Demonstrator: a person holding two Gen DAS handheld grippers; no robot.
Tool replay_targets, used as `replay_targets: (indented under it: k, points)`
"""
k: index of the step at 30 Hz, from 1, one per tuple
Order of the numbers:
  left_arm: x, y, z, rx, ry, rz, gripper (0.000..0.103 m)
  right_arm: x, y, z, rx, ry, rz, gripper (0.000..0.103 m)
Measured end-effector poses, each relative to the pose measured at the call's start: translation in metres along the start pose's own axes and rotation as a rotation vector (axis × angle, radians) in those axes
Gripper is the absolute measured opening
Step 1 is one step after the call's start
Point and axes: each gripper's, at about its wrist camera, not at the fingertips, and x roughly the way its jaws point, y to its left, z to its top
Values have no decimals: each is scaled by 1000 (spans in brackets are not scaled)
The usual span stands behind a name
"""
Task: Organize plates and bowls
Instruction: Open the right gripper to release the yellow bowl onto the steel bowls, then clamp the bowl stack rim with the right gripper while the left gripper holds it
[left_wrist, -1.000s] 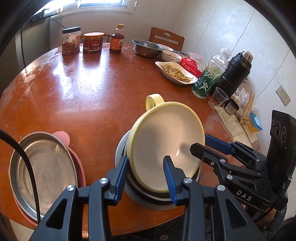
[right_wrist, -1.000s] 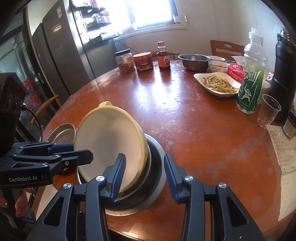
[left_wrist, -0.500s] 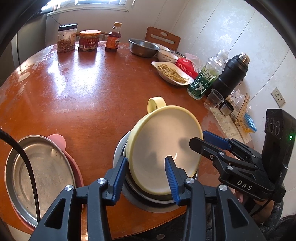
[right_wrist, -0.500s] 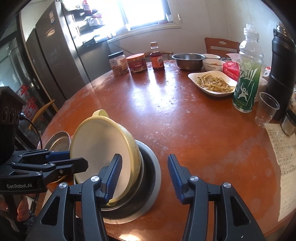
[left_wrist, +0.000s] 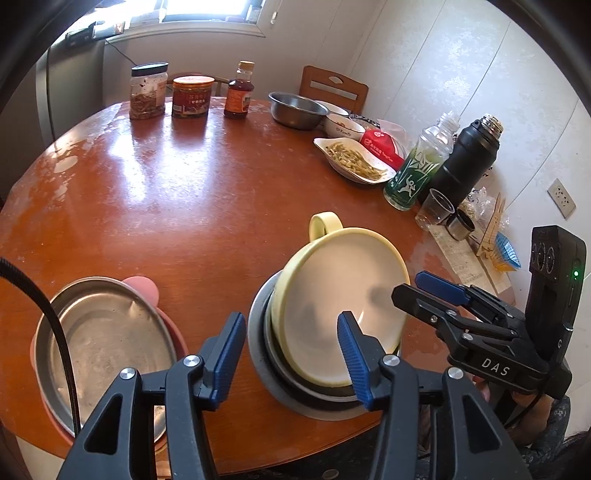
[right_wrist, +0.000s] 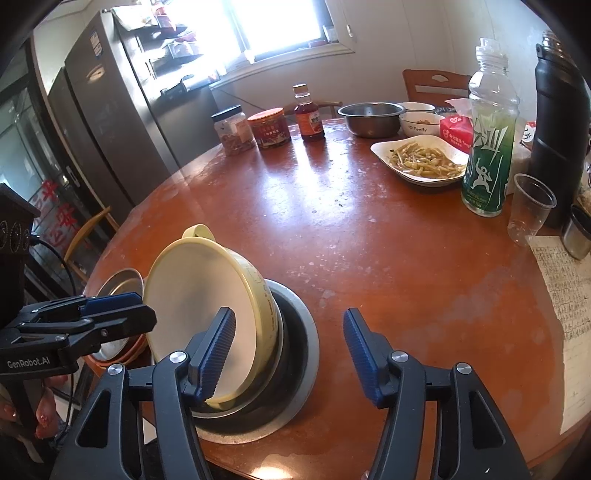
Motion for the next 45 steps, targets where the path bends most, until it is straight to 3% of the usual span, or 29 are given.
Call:
replay_targets:
  k: [13,21,45]
  points:
    - [-5,12,-10,-53,9,37,54,-9,-1,-3,5,-14,4,70]
    - [-6,14,-17,-79,23,14,62,-13,0,-8,15,-8,35,71]
    - [27,12,-21,-123,112,-27,68,9,-14,-14,111,71,98,74]
